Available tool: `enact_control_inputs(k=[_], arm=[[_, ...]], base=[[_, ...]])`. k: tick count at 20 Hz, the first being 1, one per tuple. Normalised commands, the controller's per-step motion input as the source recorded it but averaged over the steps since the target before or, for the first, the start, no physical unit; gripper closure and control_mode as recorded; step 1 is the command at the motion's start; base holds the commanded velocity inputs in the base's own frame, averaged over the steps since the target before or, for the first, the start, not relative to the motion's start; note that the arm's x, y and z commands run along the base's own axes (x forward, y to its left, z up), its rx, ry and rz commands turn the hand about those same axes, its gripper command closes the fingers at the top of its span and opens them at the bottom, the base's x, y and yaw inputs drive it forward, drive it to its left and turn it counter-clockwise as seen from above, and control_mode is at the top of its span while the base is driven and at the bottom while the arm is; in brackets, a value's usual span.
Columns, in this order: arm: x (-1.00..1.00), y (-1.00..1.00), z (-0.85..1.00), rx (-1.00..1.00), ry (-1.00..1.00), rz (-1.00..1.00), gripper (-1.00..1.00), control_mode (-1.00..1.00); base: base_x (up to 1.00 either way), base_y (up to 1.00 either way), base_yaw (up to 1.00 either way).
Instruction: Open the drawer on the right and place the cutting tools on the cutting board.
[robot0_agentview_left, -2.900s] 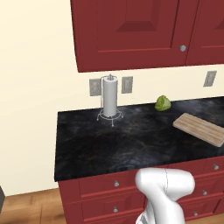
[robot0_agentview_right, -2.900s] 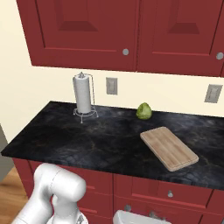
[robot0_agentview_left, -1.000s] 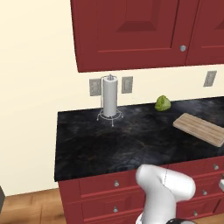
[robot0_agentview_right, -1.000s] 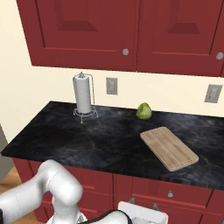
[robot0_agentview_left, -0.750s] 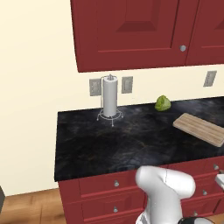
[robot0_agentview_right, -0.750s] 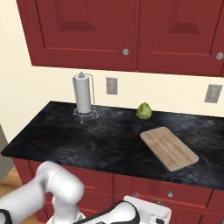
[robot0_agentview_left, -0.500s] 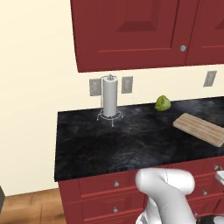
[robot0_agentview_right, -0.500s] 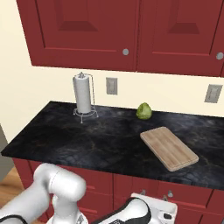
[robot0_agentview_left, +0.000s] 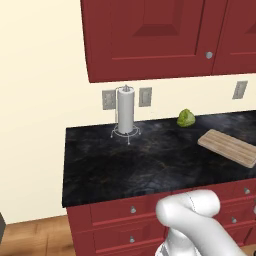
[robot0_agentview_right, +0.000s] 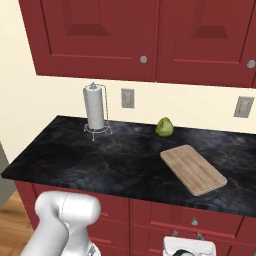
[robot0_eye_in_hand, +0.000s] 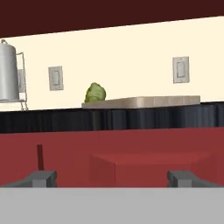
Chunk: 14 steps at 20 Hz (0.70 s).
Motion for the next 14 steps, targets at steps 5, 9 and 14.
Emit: enact_control_inputs(k=[5,9,14], arm=[[0.32,0.00,-0.05,0.00,-0.05,-0.01,-1.00,-1.00],[0.52,0.00,-0.11,0.00,-0.02,0.00,-1.00,-1.00],[0.44,0.00,-0.24,0.00,-0.03,0.00,-1.00,-1.00]], base=[[0.00,0.00,0.00],[0.00,0.00,0.00],[0.00,0.00,0.00]])
